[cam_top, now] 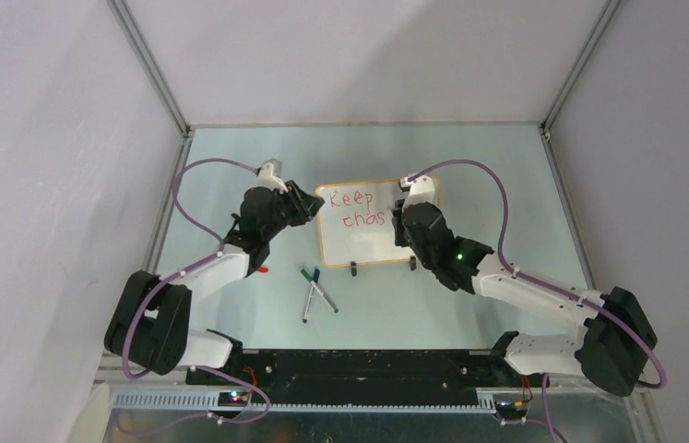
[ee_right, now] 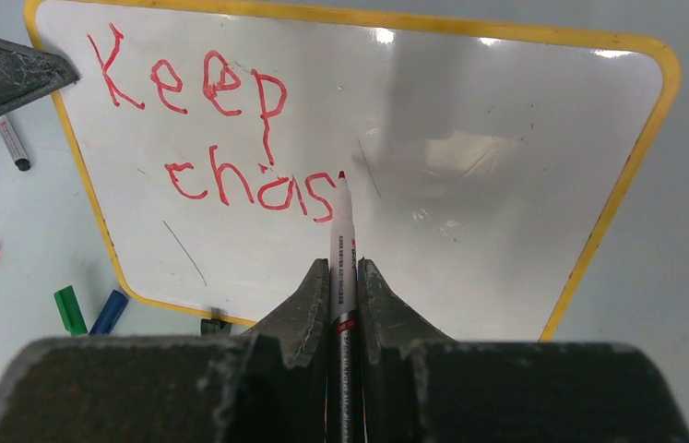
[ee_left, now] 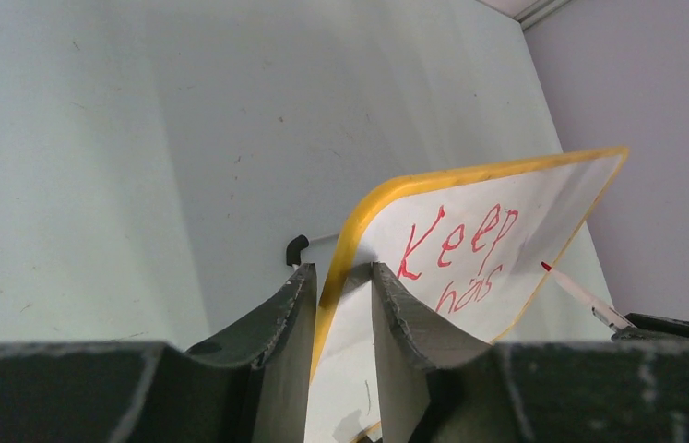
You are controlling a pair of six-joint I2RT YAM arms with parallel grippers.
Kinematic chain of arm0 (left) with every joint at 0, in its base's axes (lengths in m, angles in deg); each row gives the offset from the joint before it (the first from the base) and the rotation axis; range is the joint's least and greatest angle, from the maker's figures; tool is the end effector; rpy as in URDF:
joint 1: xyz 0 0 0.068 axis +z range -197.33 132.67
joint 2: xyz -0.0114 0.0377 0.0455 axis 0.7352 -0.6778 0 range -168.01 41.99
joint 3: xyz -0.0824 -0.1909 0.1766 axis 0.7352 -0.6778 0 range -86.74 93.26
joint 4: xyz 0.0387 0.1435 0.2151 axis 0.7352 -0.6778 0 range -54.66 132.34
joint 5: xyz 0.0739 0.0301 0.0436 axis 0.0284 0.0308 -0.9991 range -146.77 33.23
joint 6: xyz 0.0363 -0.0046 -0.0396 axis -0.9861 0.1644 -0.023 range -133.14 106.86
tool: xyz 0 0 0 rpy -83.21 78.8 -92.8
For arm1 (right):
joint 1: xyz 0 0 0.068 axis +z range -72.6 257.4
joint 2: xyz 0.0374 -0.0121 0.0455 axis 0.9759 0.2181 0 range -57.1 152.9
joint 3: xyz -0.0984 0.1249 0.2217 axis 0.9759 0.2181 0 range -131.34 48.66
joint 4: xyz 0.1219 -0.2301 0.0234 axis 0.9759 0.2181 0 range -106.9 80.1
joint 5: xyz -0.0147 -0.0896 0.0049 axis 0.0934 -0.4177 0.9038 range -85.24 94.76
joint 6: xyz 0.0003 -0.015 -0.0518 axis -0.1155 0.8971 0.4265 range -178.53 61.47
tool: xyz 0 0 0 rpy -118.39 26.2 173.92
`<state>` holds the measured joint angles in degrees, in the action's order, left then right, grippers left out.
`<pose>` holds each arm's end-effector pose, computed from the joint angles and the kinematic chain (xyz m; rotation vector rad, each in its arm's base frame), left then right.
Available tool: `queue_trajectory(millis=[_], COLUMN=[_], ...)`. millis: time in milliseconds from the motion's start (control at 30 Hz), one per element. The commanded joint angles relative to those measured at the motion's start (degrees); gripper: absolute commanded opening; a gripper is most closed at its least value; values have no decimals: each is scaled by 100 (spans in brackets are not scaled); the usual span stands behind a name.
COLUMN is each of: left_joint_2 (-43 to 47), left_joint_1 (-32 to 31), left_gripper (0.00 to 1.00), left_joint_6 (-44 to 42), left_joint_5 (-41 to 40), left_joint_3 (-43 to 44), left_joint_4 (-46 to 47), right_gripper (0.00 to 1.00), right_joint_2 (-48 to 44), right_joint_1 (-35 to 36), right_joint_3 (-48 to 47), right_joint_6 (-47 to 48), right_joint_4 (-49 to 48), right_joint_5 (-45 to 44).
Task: Write a sentence on the whiteboard
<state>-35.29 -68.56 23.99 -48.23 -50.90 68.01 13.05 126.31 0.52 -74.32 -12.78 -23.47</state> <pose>0.2688 -0.1101 0.2242 -0.1585 1.9228 -0.8360 0.1932 0.1958 0.2792 -0.2634 1.9592 0.2366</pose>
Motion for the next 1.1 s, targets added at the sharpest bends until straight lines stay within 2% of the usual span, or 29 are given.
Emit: queue_trajectory(millis=[0,367,1067], left_joint_2=[5,83,106], left_joint_1=[39,40,39], left_gripper=[33,28,27], left_joint_6=[-2,-30,-40], left_joint_5=[184,95,74], left_joint_3=[203,168,161], left_joint_4=[304,284,277], right_gripper=[0,0,0], right_joint_2=[65,215,255], right_joint_1=[37,66,26], right_joint_3=[-282,-301,-301], right_joint_6=[0,-136,13], right_joint_4=[-56,108,-141], right_joint_5=[-140,-157,-322])
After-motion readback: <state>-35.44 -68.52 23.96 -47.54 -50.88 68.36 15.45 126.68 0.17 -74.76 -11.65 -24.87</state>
